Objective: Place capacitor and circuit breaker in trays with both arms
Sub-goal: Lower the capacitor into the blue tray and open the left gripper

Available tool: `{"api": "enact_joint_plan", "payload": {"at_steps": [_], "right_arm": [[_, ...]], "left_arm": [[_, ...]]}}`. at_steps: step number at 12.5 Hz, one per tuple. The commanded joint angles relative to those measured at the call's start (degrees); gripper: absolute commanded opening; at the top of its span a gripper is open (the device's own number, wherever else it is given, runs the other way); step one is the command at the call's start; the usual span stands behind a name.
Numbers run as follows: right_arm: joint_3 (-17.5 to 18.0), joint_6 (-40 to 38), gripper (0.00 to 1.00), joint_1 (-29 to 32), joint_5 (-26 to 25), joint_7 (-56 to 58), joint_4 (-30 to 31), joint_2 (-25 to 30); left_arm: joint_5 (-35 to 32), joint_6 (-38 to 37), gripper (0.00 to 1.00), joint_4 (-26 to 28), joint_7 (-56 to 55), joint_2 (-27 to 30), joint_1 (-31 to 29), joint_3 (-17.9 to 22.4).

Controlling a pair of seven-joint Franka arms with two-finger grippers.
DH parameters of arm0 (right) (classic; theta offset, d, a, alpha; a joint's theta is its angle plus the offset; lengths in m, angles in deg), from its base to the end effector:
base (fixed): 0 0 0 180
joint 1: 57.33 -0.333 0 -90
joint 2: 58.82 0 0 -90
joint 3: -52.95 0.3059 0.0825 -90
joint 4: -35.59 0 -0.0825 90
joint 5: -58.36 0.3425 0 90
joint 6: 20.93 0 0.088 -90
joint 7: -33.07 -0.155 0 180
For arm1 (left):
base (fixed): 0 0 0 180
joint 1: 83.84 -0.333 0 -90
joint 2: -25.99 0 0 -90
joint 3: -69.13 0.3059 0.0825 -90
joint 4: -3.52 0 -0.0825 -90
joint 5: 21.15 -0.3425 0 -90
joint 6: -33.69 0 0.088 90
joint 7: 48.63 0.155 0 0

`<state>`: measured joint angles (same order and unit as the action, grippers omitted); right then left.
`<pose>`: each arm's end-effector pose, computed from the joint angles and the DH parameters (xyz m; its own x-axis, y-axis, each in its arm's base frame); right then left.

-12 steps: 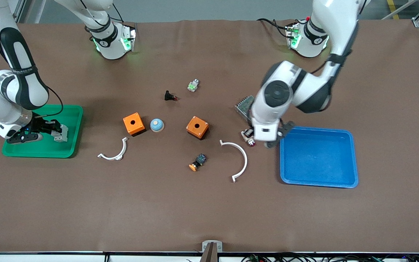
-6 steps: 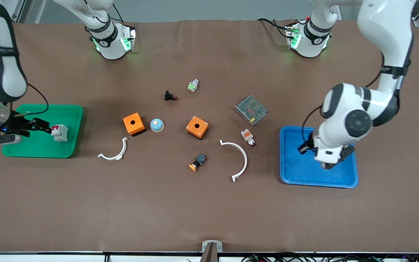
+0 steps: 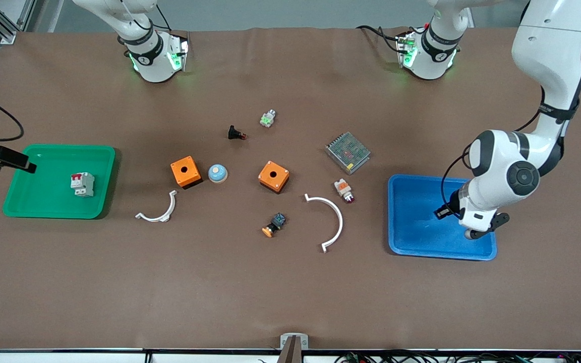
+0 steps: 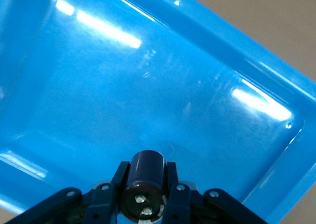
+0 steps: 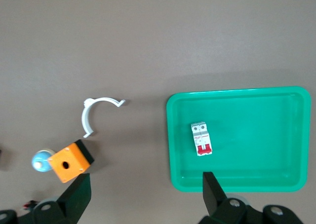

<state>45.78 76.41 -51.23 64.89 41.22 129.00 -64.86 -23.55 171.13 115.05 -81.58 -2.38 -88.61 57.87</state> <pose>0.5375 -0.1075 0.4967 0.9943 -0.1042 -0.0222 -0.1059 -0.9890 -0.1033 0.5807 -0.0632 0.2006 0.8983 0.4348 -0.0627 0.4375 -0.8984 0.0375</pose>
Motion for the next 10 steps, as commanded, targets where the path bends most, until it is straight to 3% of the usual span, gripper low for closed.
{"api": "enact_joint_plan", "payload": {"at_steps": [1, 4, 5, 6, 7, 10], "right_arm": [[0.1, -5.9, 1.00, -2.1, 0.0, -5.6, -8.4, -1.0], [-0.2, -6.5, 1.00, -3.3, -0.6, -8.6, -12.2, -0.9], [-0.2, -6.5, 1.00, -3.3, -0.6, -8.6, -13.7, -1.0], [-0.2, -6.5, 1.00, -3.3, -0.7, -8.5, -14.6, -1.0], [-0.3, -6.4, 1.00, -3.3, -1.1, -8.5, -14.7, -1.0], [-0.2, -7.1, 1.00, -3.3, -1.5, -8.9, -14.4, 0.7]], "left_arm": [[-0.7, 3.9, 0.01, 0.9, 1.4, -1.8, -0.3, -0.2], [-3.6, 5.8, 0.06, 0.4, 1.4, -3.4, -1.2, -0.2], [-3.8, 5.8, 0.25, 0.4, 1.5, -3.4, -1.6, -0.2], [-3.7, 5.8, 0.74, 0.4, 1.5, -3.4, -1.6, -0.2], [-3.7, 5.3, 0.99, 0.4, 0.6, -2.7, -1.6, -0.3], [-3.8, 1.1, 1.00, -0.7, 1.2, 3.7, -1.5, -0.4]]}}
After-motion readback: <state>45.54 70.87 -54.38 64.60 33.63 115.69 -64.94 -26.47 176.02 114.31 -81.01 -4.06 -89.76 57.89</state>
